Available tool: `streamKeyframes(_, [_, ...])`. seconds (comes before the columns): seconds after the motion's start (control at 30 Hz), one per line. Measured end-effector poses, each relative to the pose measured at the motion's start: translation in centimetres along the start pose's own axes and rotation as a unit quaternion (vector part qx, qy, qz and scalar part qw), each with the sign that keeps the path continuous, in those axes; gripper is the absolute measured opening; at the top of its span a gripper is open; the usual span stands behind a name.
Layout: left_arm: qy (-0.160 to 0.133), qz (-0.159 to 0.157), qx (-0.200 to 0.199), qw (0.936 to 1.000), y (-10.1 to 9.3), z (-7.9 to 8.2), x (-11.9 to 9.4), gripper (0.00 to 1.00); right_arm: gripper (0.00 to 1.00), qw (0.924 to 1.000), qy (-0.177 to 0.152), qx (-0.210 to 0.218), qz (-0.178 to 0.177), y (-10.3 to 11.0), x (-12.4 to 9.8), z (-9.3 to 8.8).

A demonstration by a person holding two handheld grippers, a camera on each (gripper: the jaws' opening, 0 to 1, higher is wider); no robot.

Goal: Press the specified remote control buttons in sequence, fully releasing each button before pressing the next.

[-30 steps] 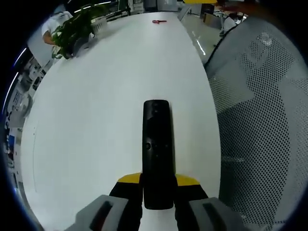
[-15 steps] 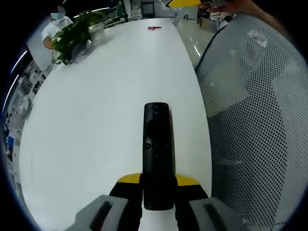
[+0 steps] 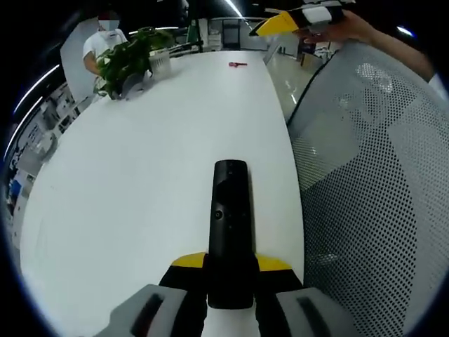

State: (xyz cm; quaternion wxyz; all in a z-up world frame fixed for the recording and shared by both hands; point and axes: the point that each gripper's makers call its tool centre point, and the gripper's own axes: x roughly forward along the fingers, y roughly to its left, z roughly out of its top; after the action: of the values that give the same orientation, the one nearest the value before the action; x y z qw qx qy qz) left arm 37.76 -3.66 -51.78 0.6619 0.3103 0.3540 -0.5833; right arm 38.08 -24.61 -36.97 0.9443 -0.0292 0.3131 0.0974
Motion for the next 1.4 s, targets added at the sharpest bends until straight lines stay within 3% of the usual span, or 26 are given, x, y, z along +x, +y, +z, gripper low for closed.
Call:
streamKeyframes(0.13, [-0.027, 0.006, -0.014, 0.9995, -0.1, 0.2, 0.0, 0.24, 0.33, 0.9996, 0.013, -0.013, 0.022, 1.2, 1.0, 0.8])
streamKeyframes(0.27, [-0.031, 0.006, -0.013, 0.9994, -0.1, 0.3, 0.1, 0.24, 0.25, 0.9984, 0.011, -0.023, 0.049, 3.3, 3.1, 2.6])
streamKeyframes(0.37, [-0.034, 0.006, -0.014, 0.9993, -0.1, 0.3, 0.1, 0.24, 0.15, 0.9973, 0.015, -0.055, 0.045, 4.1, 4.4, 3.3])
streamKeyframes(0.77, [-0.039, -0.001, -0.006, 0.9992, -0.1, 0.4, 0.1, 0.24, 0.00, 0.9951, 0.034, -0.028, 0.088, 7.2, 9.5, 2.6])
streamKeyframes(0.93, [-0.037, -0.003, -0.002, 0.9993, -0.2, 0.4, 0.2, 0.24, 0.00, 0.9925, 0.074, 0.010, 0.097, 7.9, 11.0, -0.2])
streamKeyframes(1.0, [-0.037, -0.004, 0.000, 0.9993, -0.2, 0.4, 0.2, 0.24, 0.00, 0.9909, 0.092, 0.002, 0.098, 8.1, 11.2, -1.4])
streamKeyframes(1.03, [-0.036, -0.005, 0.000, 0.9993, -0.2, 0.4, 0.2, 0.24, 0.00, 0.9871, 0.121, -0.007, 0.104, 8.3, 11.2, -2.3])
streamKeyframes(1.13, [-0.038, -0.010, 0.007, 0.9992, -0.3, 0.6, 0.3, 0.24, 0.00, 0.9835, 0.140, -0.008, 0.114, 8.9, 11.6, -3.2])
streamKeyframes(1.23, [-0.036, -0.018, 0.016, 0.9991, -0.5, 0.7, 0.4, 0.24, 0.00, 0.9708, 0.198, -0.004, 0.135, 10.0, 11.4, -5.2])
streamKeyframes(1.4, [-0.035, -0.019, 0.017, 0.9991, -0.6, 0.8, 0.4, 0.24, 0.00, 0.9471, 0.290, -0.001, 0.137, 10.6, 10.9, -8.4])
